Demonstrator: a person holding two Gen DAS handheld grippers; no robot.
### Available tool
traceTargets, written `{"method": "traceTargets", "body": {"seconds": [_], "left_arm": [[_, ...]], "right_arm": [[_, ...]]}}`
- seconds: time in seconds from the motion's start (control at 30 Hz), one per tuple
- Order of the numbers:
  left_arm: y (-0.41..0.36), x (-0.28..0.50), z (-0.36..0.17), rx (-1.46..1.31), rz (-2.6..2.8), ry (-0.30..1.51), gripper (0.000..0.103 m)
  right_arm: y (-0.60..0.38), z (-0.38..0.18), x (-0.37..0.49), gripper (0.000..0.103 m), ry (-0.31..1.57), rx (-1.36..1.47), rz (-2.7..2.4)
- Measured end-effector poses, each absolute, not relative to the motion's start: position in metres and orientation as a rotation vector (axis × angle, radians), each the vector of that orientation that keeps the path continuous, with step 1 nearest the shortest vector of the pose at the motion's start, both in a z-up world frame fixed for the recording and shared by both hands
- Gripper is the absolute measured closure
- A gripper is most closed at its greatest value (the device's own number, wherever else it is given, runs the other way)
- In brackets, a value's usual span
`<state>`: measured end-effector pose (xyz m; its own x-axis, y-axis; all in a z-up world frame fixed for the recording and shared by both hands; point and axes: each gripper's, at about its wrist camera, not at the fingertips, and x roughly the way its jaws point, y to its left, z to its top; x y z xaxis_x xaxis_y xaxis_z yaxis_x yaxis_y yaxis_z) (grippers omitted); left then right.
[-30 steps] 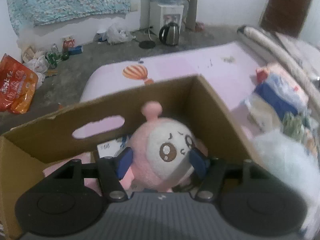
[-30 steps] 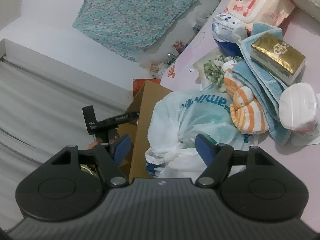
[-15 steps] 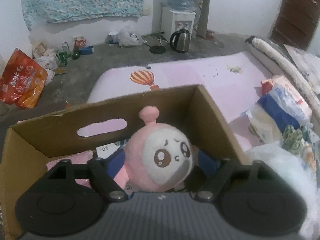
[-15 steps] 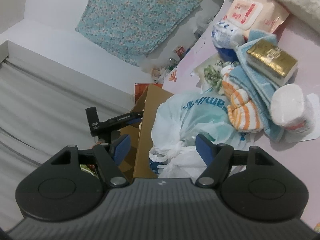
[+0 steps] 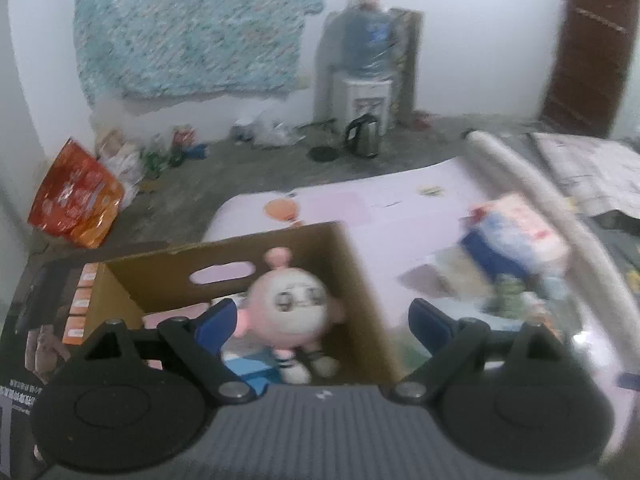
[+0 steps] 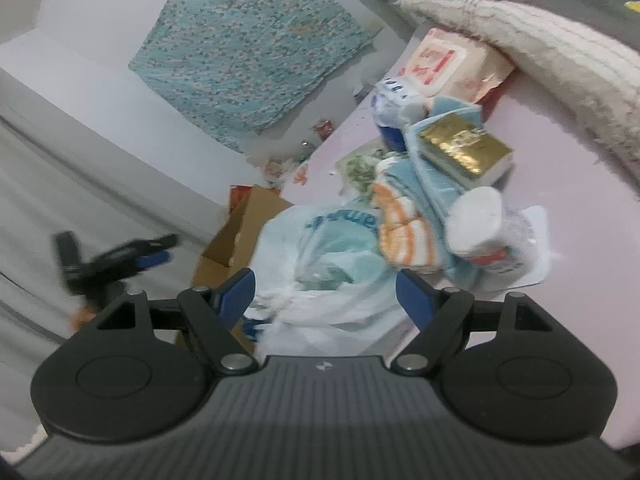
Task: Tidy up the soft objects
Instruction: 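Move the left gripper back to the bed and grasp the orange-striped cloth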
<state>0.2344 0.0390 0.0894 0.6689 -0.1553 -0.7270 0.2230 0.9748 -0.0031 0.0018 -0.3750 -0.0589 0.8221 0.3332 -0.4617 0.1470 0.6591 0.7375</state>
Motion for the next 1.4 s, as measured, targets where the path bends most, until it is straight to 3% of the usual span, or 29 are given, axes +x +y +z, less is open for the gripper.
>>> {"method": "traceTargets", "body": {"seconds": [0.27, 0.53, 0.6, 0.77, 1.0, 1.07, 1.3, 1.4], "left_arm": [[-0.045, 0.182, 0.118, 0.134, -0.397, 0.766, 0.006], [-0.143, 0.175, 0.074, 0.175, -0.538, 0.832, 0.008], [-0.162, 0.183, 0.059, 0.176, -0.55, 0.87, 0.012], [-0.204, 0.217, 0.019, 0.227, -0.526, 0.983, 0.036], [-0.233, 0.263, -0.03, 0.267, -0.472, 1.113, 0.046], [-0.238, 0.272, -0.042, 0.287, -0.442, 1.152, 0.055], [-0.237, 0.284, -0.051, 0.245, -0.474, 1.198, 0.054], [-0.238, 0.289, -0.055, 0.214, -0.499, 1.224, 0.048]], "right_arm": [[-0.379, -0.066, -0.011, 0.025, 0.588, 0.807, 0.077], [-0.39, -0.065, -0.017, 0.025, 0.542, 0.762, 0.043], [-0.397, -0.065, -0.019, 0.025, 0.527, 0.771, 0.034], [-0.414, -0.066, -0.015, 0.025, 0.497, 0.802, 0.024], [-0.444, -0.046, 0.005, 0.025, 0.439, 0.793, 0.006], [-0.448, -0.042, 0.008, 0.025, 0.425, 0.792, 0.007], [-0.456, -0.049, 0.023, 0.025, 0.436, 0.81, 0.006], [-0.454, -0.052, 0.025, 0.025, 0.443, 0.814, 0.002]]}}
